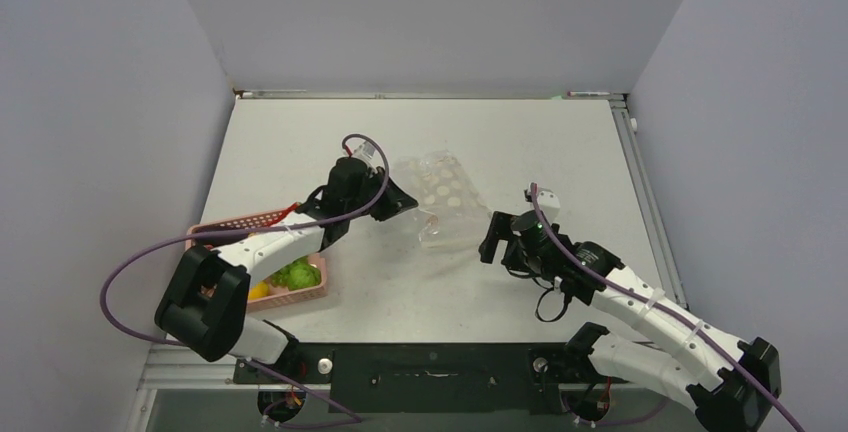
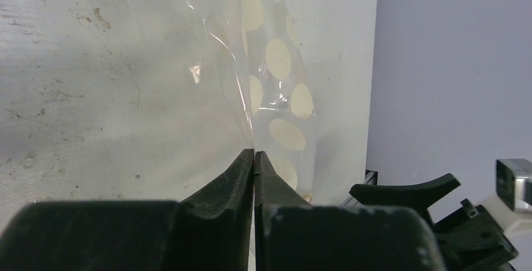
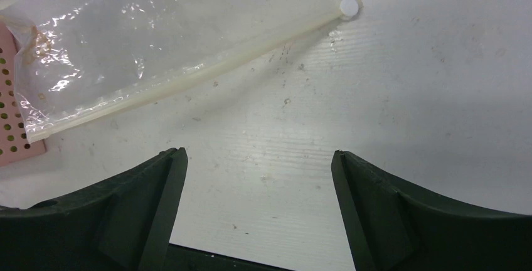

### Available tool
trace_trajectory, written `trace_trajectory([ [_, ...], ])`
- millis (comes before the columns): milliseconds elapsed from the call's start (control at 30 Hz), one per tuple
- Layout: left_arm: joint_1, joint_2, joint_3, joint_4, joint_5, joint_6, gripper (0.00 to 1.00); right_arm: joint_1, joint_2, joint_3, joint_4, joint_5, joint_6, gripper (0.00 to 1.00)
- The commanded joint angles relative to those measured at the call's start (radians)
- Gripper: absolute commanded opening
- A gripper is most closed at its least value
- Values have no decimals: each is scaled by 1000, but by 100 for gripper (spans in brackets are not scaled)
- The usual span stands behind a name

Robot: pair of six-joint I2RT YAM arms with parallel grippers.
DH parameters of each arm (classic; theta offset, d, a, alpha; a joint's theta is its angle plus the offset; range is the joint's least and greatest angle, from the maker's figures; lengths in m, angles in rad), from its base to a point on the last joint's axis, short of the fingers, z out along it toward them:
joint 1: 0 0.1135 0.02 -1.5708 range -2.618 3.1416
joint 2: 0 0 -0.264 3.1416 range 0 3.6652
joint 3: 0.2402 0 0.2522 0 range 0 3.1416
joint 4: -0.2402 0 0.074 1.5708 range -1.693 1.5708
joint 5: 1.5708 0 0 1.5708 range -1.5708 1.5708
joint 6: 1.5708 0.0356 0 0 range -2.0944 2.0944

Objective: Place the food in the zip-top bag and seal the zipper
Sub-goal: Pick up the zipper food storage bag at the center of the board.

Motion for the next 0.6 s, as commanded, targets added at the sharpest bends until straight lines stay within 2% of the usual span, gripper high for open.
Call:
trace_trajectory([
  [0,11,-60,-8,4,-3,-33,0,-1,-53,-68,99,-29,165,88],
  [300,14,-126,-65,22,-15,-102,0,-1,-113,-205,218,-64,387,84],
  [567,13,-179,-120,47,-25,-165,0,-1,-130,-288,321,-83,489,83],
])
